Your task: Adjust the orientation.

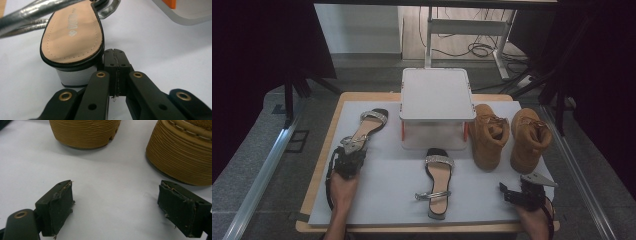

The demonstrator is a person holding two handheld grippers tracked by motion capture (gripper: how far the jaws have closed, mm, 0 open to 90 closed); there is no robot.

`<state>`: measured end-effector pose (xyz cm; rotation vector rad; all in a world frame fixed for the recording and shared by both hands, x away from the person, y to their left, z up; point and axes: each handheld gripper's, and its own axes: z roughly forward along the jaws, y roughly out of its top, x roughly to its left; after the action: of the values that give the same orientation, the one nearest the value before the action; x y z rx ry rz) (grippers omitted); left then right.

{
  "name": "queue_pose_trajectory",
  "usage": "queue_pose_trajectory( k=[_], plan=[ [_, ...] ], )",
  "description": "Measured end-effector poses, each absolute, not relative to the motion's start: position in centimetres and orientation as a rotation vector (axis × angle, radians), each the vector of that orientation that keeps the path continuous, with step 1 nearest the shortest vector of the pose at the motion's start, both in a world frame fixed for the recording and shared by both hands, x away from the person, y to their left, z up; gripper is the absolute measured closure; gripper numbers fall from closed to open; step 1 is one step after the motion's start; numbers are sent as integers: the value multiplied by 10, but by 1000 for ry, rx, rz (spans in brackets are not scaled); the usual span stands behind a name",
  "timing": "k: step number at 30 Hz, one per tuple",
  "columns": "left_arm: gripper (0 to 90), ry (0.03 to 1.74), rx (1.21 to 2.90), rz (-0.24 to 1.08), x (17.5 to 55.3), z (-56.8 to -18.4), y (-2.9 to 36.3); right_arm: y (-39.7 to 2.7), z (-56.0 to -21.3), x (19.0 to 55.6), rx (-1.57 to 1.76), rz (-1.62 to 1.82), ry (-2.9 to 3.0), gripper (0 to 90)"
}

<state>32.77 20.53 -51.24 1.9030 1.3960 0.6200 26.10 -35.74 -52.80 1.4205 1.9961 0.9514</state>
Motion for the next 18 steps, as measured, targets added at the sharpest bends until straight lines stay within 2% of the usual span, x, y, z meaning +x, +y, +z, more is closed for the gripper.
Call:
queue_pose_trajectory(
  k=[6,10,14,18],
  plan=[
    [893,1375,1894,590,324,-513,205,-357,-528,261,1421,952,1996,126],
    [852,1363,1885,598,315,-508,206,-357,-528,261,1421,952,1996,126],
    [778,1358,1880,603,305,-502,211,-357,-528,261,1420,951,1995,126],
    [650,1371,1887,610,300,-499,218,-357,-528,261,1420,951,1995,126]
  ],
)
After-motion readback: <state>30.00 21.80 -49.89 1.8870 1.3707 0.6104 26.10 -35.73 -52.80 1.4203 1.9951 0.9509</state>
